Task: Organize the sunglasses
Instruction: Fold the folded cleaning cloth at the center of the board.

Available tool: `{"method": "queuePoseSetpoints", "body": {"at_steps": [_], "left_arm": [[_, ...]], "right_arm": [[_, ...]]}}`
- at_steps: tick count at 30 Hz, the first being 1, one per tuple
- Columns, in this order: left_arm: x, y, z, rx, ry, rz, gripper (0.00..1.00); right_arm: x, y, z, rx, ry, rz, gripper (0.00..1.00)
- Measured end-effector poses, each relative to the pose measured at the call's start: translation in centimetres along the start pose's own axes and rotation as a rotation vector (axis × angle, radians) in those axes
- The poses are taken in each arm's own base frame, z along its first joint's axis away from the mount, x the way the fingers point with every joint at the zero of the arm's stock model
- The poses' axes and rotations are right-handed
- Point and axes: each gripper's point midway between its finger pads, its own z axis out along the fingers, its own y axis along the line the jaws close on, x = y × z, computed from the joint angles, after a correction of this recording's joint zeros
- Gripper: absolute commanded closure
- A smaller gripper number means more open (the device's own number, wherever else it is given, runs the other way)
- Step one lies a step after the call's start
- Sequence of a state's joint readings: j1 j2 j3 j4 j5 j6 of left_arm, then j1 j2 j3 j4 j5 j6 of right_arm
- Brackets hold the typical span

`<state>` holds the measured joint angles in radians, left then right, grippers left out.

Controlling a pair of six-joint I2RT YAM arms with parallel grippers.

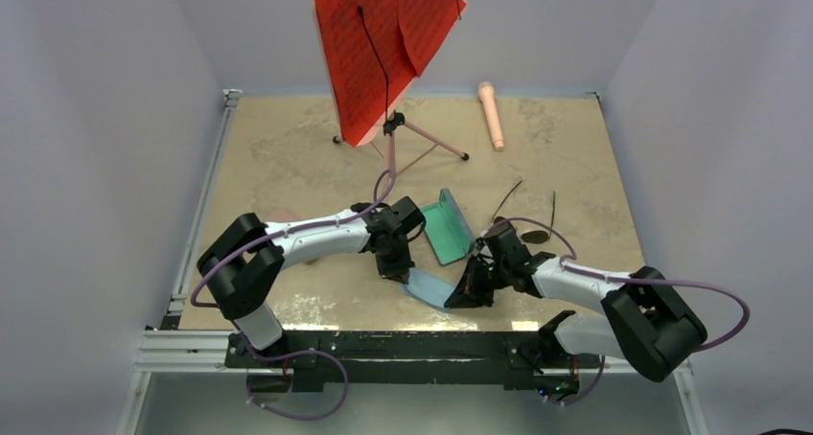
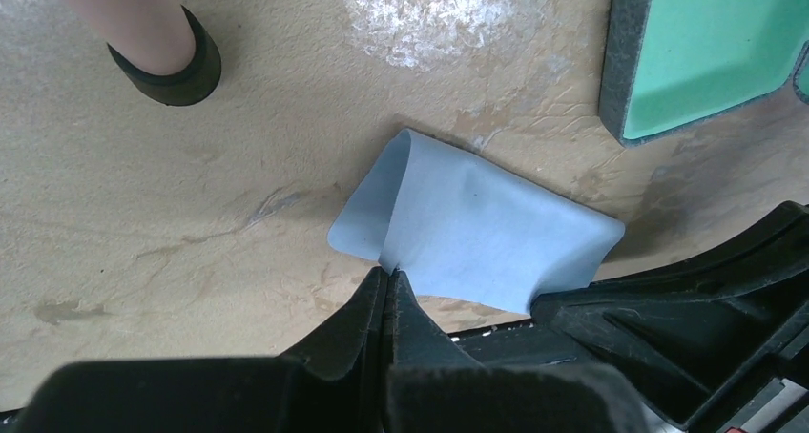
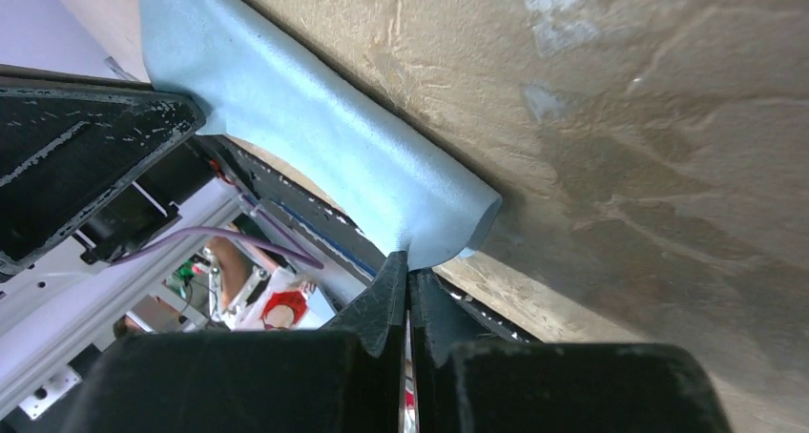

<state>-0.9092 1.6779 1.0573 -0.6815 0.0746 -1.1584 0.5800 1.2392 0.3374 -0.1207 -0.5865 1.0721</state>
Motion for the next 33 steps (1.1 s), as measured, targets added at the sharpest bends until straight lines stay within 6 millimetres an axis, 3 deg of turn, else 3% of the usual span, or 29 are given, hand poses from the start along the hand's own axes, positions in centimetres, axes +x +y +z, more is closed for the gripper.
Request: {"method": "queuePoseSetpoints", "body": {"at_steps": [9, 21, 27, 31, 33], "left_arm": [[0.2, 0.2, 0.4, 0.003, 0.001, 0.006, 1.0], [0.3, 0.2, 0.7, 0.002, 0.001, 0.01, 0.9], [0.3, 0.3, 0.8, 0.002, 0.001, 0.014, 0.74], [0.5, 0.6, 0.8, 0.002, 0.001, 0.03, 0.56], [0.6, 0.9, 0.6, 0.0, 0.002, 0.033, 0.47]], "right_arm": [[-0.1, -0.6, 0.4, 0.017, -0.033, 0.022, 1.0], [0.2, -1.2, 0.9, 0.038, -0.021, 0.028, 0.85], [0.4, -0.8, 0.9, 0.024, -0.018, 0.016, 0.67], [0.4, -0.4, 0.6, 0.015, -0.035, 0.004, 0.55], [0.4, -0.4, 0.3, 0.014, -0.049, -0.001, 0.43]]}}
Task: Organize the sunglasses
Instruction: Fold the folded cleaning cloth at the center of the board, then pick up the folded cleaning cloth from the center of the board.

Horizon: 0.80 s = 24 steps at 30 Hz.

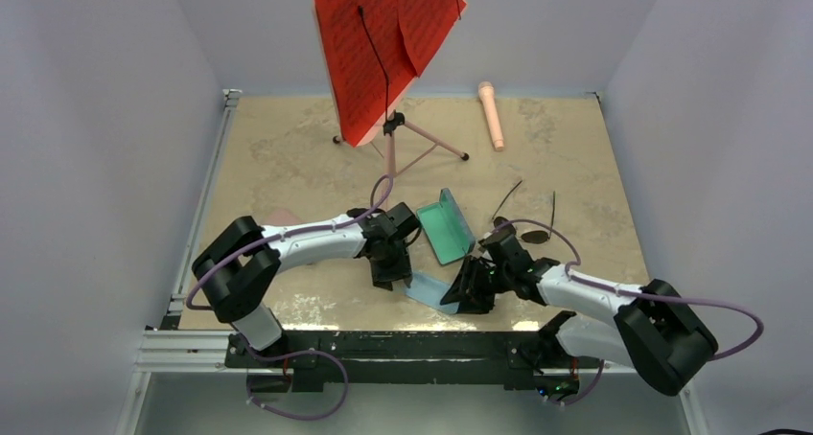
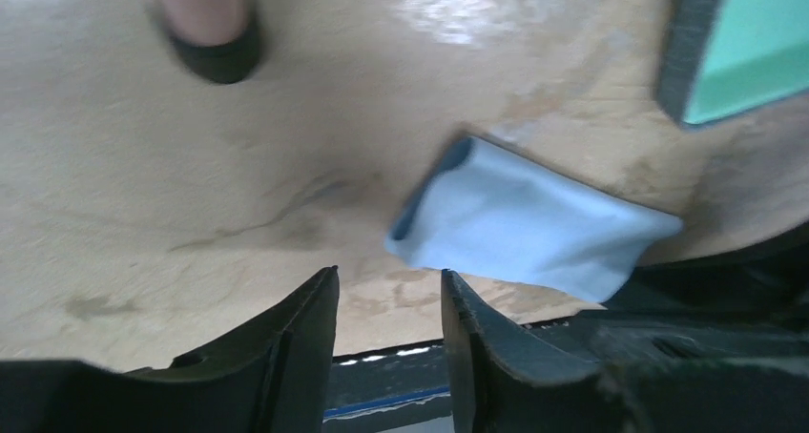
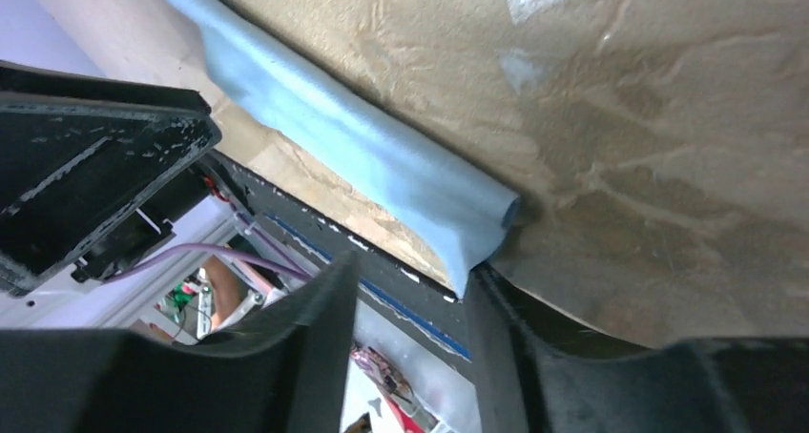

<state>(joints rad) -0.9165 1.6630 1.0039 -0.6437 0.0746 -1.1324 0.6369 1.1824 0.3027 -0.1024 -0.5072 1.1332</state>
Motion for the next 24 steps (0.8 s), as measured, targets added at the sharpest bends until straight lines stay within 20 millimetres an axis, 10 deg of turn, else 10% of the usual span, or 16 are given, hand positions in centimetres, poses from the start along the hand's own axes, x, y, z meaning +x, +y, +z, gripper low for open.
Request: {"method": "queuePoseSetpoints", "body": {"at_steps": [3, 9, 24], "left_arm": [[0.5, 1.6, -0.4, -0.039, 0.006, -0.017, 0.29], [0.5, 2.9, -1.1, -0.065, -0.002, -0.03, 0.23], [0.3, 0.1, 0.5, -0.022, 0.008, 0.011, 0.5]], "right_arm": [[-0.1, 0.1, -0.7, -0.003, -0.029, -0.012, 0.21], [-0.9, -0.6, -2.5, 0.057, -0.131, -0.068, 0.17], [-3.2, -0.8, -6.6, 0.175, -0.328, -0.2, 0.17]]}}
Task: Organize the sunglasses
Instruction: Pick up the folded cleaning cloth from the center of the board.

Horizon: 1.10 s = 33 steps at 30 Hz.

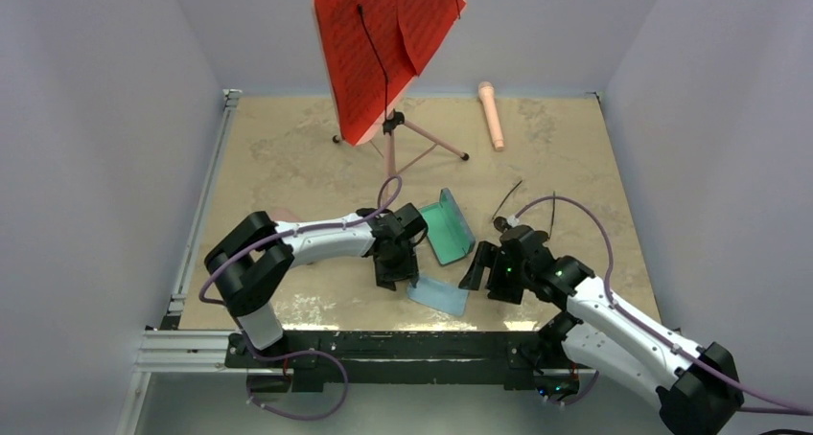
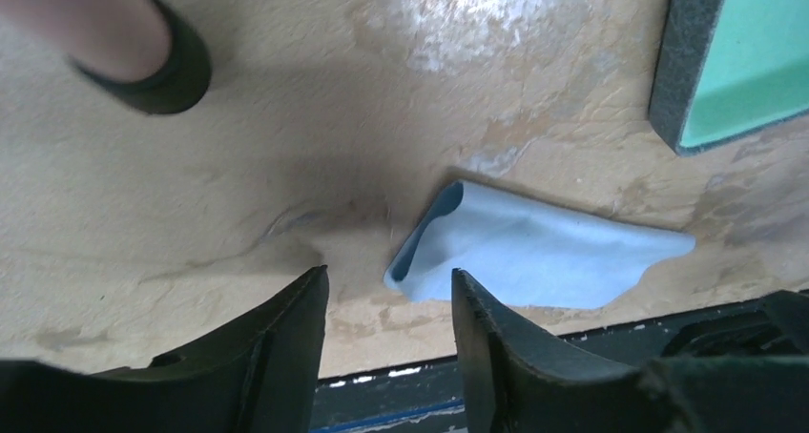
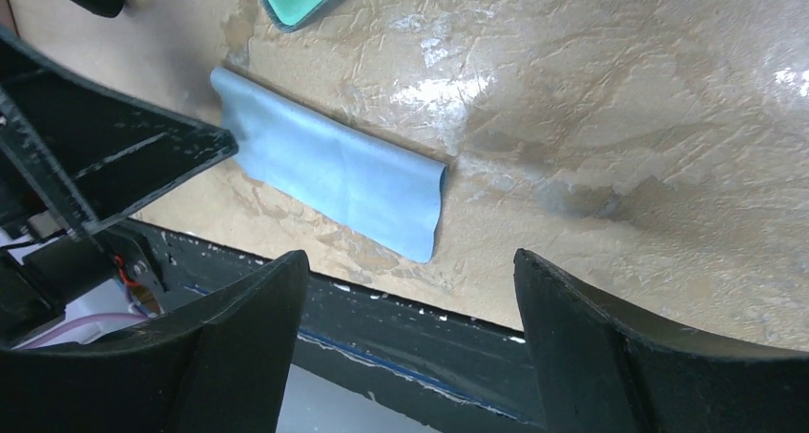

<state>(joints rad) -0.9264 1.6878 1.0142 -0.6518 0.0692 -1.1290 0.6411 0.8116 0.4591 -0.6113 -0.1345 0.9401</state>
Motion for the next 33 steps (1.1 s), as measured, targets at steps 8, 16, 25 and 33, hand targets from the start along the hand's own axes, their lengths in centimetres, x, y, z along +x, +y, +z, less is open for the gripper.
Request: {"method": "queuePoseSetpoints", "body": {"at_steps": [8, 16, 25, 33], "left_arm": [[0.6, -0.8, 1.3, -0.036, 0.011, 0.028, 0.69], [0.9, -1.8, 1.8, -0.067, 0.017, 0.046, 1.0], [1.1, -1.5, 1.9, -0.056, 0.002, 0.029, 1.0], [2.9, 2.4, 0.8, -0.023, -0.015, 0.028, 1.0]], "right_arm": [[-0.6, -0.7, -0.3, 0.033, -0.037, -0.026, 0.17], [-2.6, 0.8, -1.4, 0.013, -0.11, -0.066, 0.18], [-6.2, 2.6, -2.3, 0.026, -0.211, -0.278, 0.2], [-10.4, 4.3, 0.6, 0.076, -0.265, -0.598, 0.24]]}}
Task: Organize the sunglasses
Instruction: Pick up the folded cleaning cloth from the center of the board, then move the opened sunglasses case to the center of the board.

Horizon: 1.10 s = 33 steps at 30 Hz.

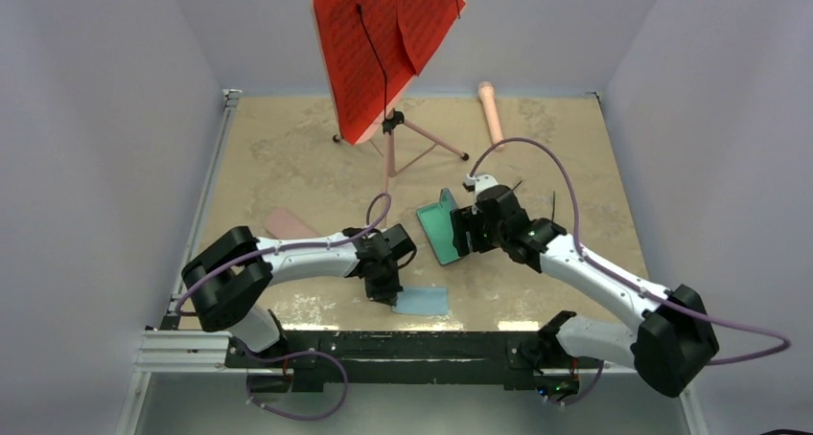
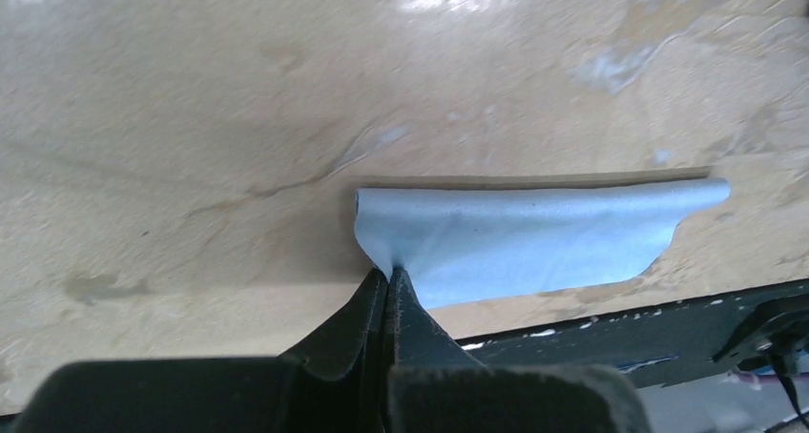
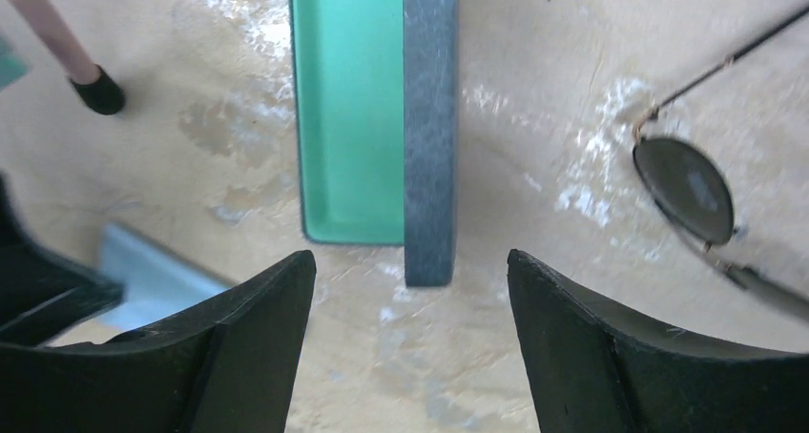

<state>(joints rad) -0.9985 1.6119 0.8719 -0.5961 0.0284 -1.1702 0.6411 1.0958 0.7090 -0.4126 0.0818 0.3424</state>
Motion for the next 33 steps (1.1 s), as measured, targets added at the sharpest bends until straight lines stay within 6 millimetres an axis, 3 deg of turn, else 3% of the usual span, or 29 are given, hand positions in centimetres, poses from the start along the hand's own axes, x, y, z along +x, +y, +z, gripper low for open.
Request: {"method": "queuePoseSetpoints", "body": {"at_steps": [8, 14, 18, 26, 30, 33], "left_arm": [[1.6, 3.1, -0.8, -0.004, 0.002, -0.023, 1.0], [2.3, 6.2, -1.8, -0.081, -0.009, -0.014, 1.0], [2.3, 7.2, -3.2, -0.087, -0.034, -0.007, 1.0], [2.2, 8.7, -5.1, -0.103, -0.07, 0.027, 1.0], [2.4, 9.2, -5.7, -0.111, -0.068, 0.044, 1.0], [2.3, 8.9, -6.6, -0.094, -0.076, 0.053, 1.0]], "right_arm": [[-1.5, -0.2, 3.5, 0.006, 0.026, -0.238, 0.52], [-1.3, -0.1, 4.2, -0.026, 0.05, -0.353, 0.75], [-0.8, 1.2, 3.7, -0.119, 0.042, -0.406, 0.76], [2.6, 5.2, 1.9, -0.362, 0.061, -0.579, 0.7], [3.8, 7.0, 1.7, -0.447, 0.077, -0.651, 0.57], [4.6, 7.5, 1.9, -0.464, 0.096, -0.689, 0.43]]}}
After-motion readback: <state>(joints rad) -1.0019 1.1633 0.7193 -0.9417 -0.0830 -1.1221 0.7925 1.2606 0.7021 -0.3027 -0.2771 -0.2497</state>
